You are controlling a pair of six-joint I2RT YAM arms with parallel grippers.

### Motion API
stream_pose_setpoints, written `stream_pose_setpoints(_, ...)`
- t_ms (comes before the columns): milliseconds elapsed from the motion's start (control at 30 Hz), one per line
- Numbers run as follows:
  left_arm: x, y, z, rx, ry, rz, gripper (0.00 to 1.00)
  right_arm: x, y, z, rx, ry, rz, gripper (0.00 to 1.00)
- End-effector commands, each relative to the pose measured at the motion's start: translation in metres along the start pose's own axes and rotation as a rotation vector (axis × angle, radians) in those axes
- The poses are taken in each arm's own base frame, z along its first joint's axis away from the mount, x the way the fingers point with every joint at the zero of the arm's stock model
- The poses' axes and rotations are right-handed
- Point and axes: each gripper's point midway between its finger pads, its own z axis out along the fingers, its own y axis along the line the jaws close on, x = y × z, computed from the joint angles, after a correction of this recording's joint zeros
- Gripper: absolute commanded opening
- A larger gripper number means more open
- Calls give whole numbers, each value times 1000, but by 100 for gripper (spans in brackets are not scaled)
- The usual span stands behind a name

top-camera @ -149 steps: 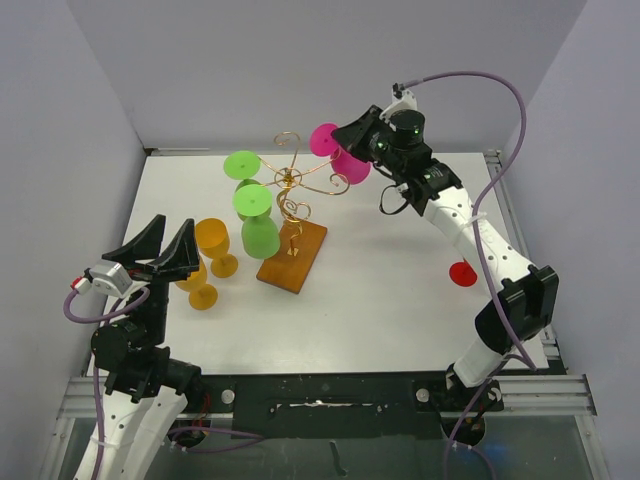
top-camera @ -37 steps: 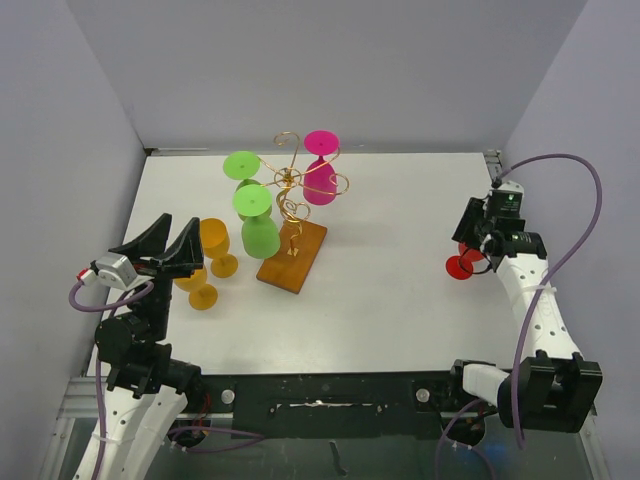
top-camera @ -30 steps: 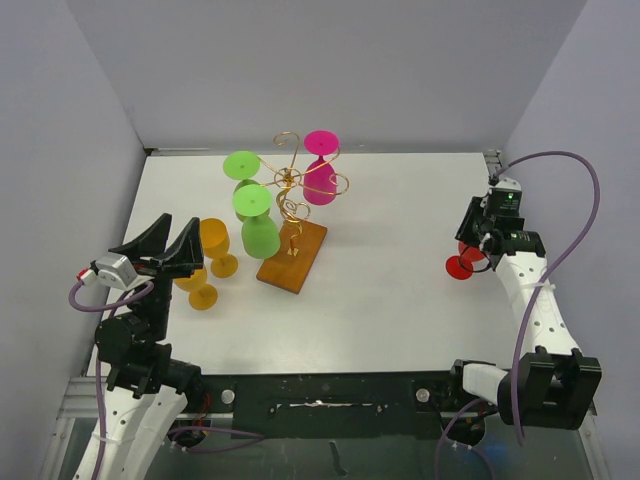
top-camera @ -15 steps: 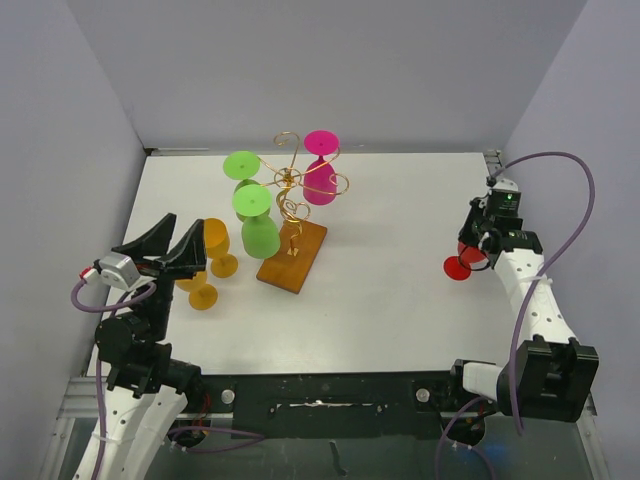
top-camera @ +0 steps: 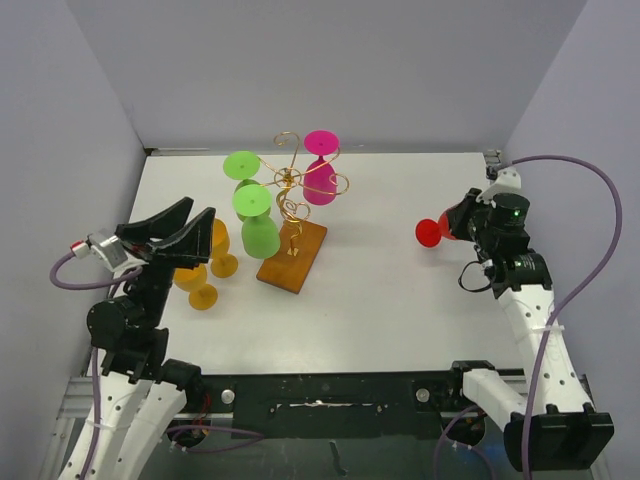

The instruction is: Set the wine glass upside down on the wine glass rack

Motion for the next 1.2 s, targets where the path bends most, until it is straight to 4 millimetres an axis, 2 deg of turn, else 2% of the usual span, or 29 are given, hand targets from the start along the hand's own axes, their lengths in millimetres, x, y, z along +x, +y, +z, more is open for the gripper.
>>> stream_pose_setpoints(0,-57,-55,16,178,-90,-141,58,-60,58,-30,-196,-240,0,0)
stream_pose_setpoints(100,-55,-60,35,192,-52,-234,58,-80,88,-49,-299,-361,14,0)
stream_pose_setpoints(200,-42,-63,64,202,32,-314,58,-99,110,-70,-391,-481,47,0)
stream_pose_setpoints(333,-26,-71,89,245,125,-445,58,-126,127,-100,-465,-609,68,0)
stream_pose_setpoints(567,-9,-98,110,329,187,-619,58,-165,152,-152,-625,-752,112,0)
stream_pose_setpoints(800,20,-133,127,307,236,-682,59,-182,167,-194,-789,-880,180,0)
stream_pose_setpoints(900,30,-137,134,259,232,-751,59,-189,172,-210,-849,-940,205,0)
stream_pose_setpoints(967,34,-141,140,237,222,-801,58,-190,176,-217,-881,-966,218,0)
stream_pose_setpoints(1167,49,-174,161,240,219,-838,58,-189,188,-231,-941,-1023,227,0)
